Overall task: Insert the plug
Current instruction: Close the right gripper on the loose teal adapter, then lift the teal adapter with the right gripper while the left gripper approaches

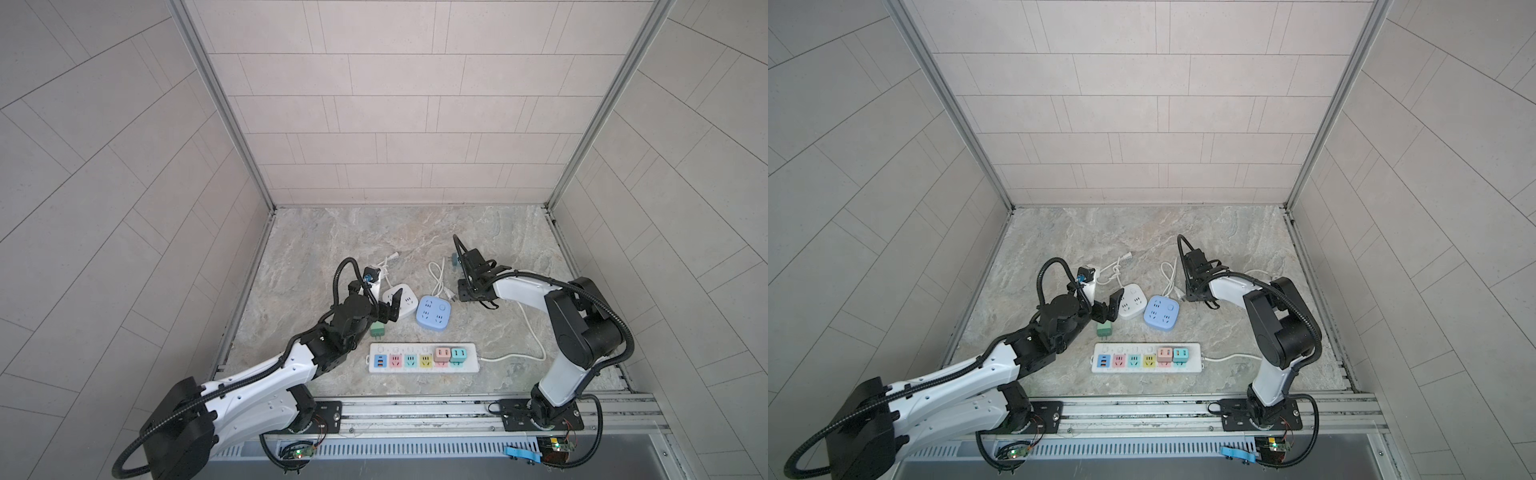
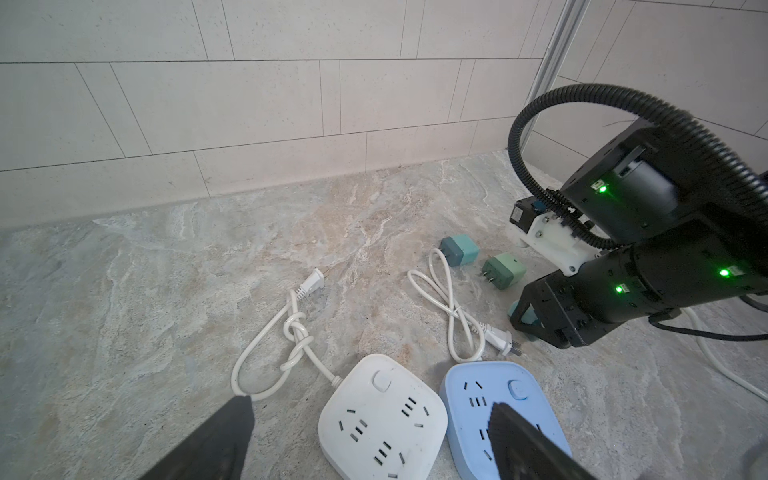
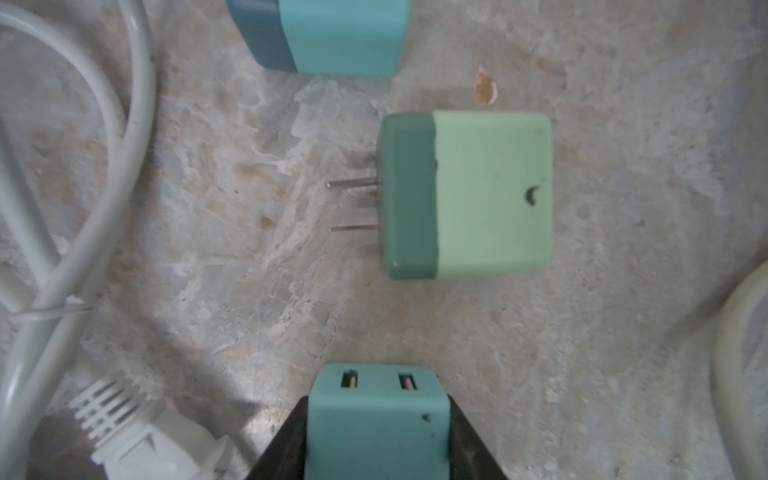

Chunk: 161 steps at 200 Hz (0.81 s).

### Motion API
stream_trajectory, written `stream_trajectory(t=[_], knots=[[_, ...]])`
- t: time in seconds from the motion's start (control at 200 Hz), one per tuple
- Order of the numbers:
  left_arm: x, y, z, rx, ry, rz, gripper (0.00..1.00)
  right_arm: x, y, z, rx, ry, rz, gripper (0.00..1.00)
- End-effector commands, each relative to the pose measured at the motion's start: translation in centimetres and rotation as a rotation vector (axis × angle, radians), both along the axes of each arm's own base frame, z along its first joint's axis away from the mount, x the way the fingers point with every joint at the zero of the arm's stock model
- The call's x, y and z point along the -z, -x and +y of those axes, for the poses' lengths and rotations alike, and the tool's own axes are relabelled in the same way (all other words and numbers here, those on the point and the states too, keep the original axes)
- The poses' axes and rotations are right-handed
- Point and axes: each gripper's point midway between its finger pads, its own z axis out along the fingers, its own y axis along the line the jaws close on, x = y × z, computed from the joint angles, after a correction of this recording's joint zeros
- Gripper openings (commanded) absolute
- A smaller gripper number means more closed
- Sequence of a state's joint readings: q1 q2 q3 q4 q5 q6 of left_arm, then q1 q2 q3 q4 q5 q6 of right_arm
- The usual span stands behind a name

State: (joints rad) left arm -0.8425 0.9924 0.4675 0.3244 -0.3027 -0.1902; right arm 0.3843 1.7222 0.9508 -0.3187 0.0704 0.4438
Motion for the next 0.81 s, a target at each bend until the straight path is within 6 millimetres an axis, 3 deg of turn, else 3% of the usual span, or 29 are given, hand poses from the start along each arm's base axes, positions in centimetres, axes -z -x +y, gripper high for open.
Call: stream_trajectory(t=[0.0, 0.19, 0.32, 0.445, 0.61, 0.801], knots=[[-0.2, -0.3, 0.1, -0.016, 0.006, -0.003, 0.95, 0.2, 1.4, -0.5, -0.011, 0.011, 0.037, 0.41], [-0.6, -0.2, 0.4, -0.024, 0.012, -0.013, 0.95, -0.8, 1.5, -0.4, -0.021, -0.013, -0.018, 0.34], [-0.7, -0.2, 0.4, -0.022, 0.025, -0.013, 0.95, -2.7, 1.8, -0.9, -0.003, -0.032, -0.098, 0.30], [-0.7, -0.3, 0.1, -0.015, 0.032, -0.006, 0.95, -6.8, 2.4, -1.1, -0.005, -0.048, -0.227, 0.28], [-1.5, 0.1, -0.3, 0.014, 0.061, -0.004, 0.95, -12.3, 3.9, 1.5, -0.137, -0.012, -0.427, 0.24], [-2.8, 1.3, -1.5, 0.108, 0.112, -0.003, 0.86, -15.3, 6.3, 3.7, -0.238, 0.001, -0.622, 0.19]])
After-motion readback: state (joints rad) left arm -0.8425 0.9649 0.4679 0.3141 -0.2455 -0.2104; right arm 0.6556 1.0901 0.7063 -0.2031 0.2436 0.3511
